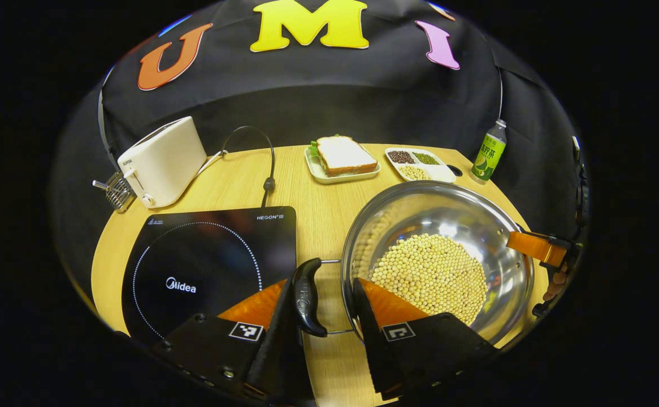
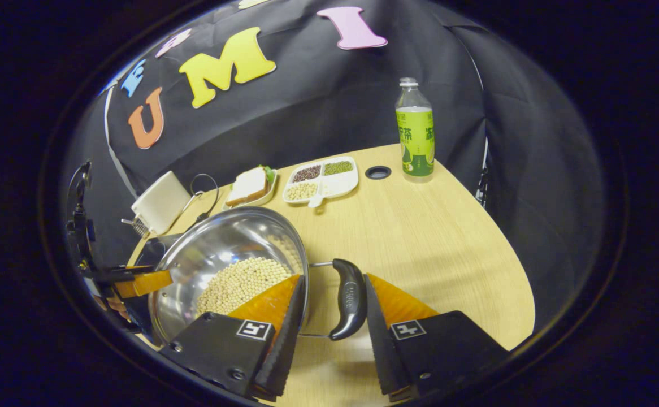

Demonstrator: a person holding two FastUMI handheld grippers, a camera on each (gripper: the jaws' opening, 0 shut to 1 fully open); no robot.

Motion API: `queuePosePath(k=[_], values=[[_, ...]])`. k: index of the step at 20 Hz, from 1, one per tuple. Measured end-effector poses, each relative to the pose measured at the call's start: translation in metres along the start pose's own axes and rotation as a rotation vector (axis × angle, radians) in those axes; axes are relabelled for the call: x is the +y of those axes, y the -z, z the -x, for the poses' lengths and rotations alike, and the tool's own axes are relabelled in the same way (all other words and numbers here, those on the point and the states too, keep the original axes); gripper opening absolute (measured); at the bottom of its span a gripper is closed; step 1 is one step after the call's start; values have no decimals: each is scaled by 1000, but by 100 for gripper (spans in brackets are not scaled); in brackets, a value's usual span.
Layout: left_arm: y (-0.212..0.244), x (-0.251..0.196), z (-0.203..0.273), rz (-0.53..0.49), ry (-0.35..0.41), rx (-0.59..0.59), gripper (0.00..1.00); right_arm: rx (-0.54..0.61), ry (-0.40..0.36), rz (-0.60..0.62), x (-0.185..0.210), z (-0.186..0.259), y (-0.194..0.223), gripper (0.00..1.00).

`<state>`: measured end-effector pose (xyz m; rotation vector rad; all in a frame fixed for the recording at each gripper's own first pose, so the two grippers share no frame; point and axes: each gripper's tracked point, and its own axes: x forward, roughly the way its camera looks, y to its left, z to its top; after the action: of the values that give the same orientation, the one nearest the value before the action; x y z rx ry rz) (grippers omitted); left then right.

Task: First push the handle of the pot to place it horizontally, then grasp the pot with both hands and set it on the induction cooktop.

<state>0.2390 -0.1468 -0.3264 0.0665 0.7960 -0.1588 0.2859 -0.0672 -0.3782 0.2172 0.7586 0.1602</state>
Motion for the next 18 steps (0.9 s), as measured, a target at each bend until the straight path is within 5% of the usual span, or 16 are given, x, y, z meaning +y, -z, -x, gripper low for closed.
queuePosePath(k=[3,4,6,7,10,11,12,13,16,18], values=[[-1,-3,0,33,1,1,59,0,0,6,1,1,0,59],[0,-3,1,30,3,2,69,-3,3,4,1,2,-1,57],[0,-1,0,32,10,-5,69,-6,7,-11,2,2,-1,57],[0,-2,1,43,13,-5,59,-3,4,-20,3,4,1,57],[3,0,9,68,24,-10,55,-8,-5,-47,8,13,4,54],[4,2,13,57,25,-17,55,-12,-6,-46,10,16,5,54],[4,2,16,52,25,-18,65,-17,-5,-41,11,20,6,53],[4,3,22,45,25,-19,55,-19,-5,-44,13,25,7,53],[-1,7,37,35,25,-42,60,-26,-8,-49,21,40,6,53],[-5,9,48,31,28,-60,55,-46,-2,-36,26,54,0,52]])
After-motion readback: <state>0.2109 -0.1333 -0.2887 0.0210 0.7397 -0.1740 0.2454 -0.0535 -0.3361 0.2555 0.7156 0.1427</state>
